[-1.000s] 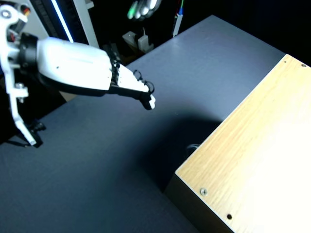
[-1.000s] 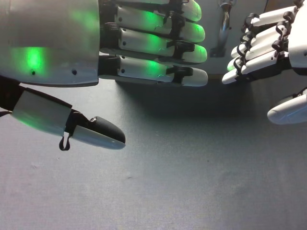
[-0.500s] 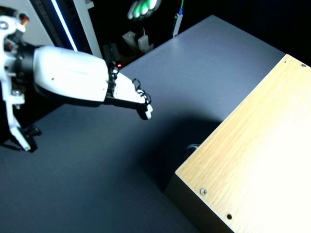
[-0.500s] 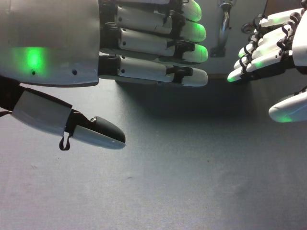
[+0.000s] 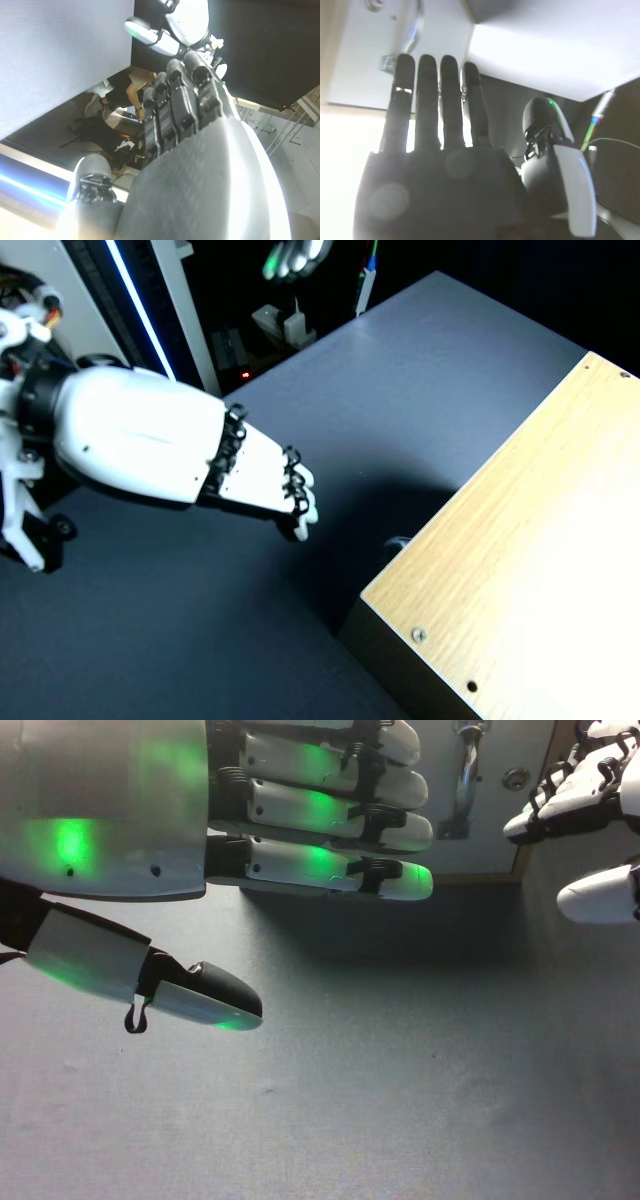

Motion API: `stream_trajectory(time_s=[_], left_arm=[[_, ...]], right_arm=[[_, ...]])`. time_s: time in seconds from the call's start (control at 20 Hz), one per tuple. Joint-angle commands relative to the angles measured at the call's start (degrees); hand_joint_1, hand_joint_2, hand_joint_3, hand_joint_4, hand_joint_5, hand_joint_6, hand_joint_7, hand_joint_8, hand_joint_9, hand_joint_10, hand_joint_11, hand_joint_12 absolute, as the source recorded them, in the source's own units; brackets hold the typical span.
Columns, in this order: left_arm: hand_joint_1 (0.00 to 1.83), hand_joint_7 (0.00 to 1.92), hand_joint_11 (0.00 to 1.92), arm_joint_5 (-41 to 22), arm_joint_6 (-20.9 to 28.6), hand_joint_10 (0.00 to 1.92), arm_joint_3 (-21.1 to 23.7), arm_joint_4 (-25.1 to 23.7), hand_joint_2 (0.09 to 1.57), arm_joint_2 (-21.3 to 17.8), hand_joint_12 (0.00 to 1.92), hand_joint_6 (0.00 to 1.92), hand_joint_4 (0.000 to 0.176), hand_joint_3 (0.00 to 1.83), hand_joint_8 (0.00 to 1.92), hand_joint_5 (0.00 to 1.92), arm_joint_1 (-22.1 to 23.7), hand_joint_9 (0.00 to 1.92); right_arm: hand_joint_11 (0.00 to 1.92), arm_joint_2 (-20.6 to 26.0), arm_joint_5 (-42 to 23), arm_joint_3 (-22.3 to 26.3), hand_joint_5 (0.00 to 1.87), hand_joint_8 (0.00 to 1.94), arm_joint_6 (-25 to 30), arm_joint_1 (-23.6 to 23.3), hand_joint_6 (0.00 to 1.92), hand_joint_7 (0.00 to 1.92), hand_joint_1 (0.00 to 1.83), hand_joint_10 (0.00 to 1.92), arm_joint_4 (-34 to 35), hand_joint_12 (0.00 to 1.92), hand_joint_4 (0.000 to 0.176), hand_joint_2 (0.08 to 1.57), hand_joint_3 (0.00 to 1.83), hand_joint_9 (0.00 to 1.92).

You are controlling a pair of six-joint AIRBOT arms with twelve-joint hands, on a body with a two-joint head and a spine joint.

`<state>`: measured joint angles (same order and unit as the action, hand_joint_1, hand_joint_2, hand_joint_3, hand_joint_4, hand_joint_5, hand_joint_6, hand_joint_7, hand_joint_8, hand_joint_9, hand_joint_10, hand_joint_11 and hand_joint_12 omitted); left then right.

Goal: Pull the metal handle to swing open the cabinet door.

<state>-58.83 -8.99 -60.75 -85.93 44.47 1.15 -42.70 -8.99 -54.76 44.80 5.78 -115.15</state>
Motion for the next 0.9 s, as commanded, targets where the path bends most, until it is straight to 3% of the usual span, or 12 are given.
stream_trajectory(time_s=[0.0,0.35,0.7,0.85], left_arm=[[0.00,0.31,0.00,-1.4,-0.5,0.00,-0.1,5.7,1.29,-0.4,0.58,0.00,0.000,0.00,0.00,0.29,0.4,0.27],[0.00,0.31,0.00,-1.4,-0.5,0.00,-0.1,5.7,1.29,-0.4,0.59,0.00,0.000,0.00,0.00,0.30,0.4,0.27],[0.00,0.31,0.00,-1.4,-0.5,0.00,-0.1,5.7,1.29,-0.4,0.59,0.00,0.000,0.00,0.00,0.30,0.4,0.27],[0.00,0.30,0.00,-1.4,-0.5,0.00,-0.1,5.7,1.29,-0.4,0.59,0.00,0.000,0.00,0.00,0.29,0.4,0.27]], right_arm=[[0.00,0.1,6.4,0.2,0.35,0.00,0.0,-0.6,0.00,0.36,0.00,0.00,1.1,0.87,0.000,1.34,0.00,0.32],[0.00,-2.1,11.7,-1.1,0.33,0.00,0.0,0.3,0.00,0.35,0.00,0.00,1.3,0.86,0.000,1.35,0.00,0.32],[0.00,-3.6,11.6,-4.3,0.33,0.00,0.0,1.0,0.00,0.34,0.00,0.00,14.5,0.86,0.000,1.35,0.00,0.31],[0.00,-3.9,8.3,-4.7,0.32,0.00,0.0,1.1,0.00,0.33,0.00,0.00,18.0,0.84,0.000,1.35,0.00,0.31]])
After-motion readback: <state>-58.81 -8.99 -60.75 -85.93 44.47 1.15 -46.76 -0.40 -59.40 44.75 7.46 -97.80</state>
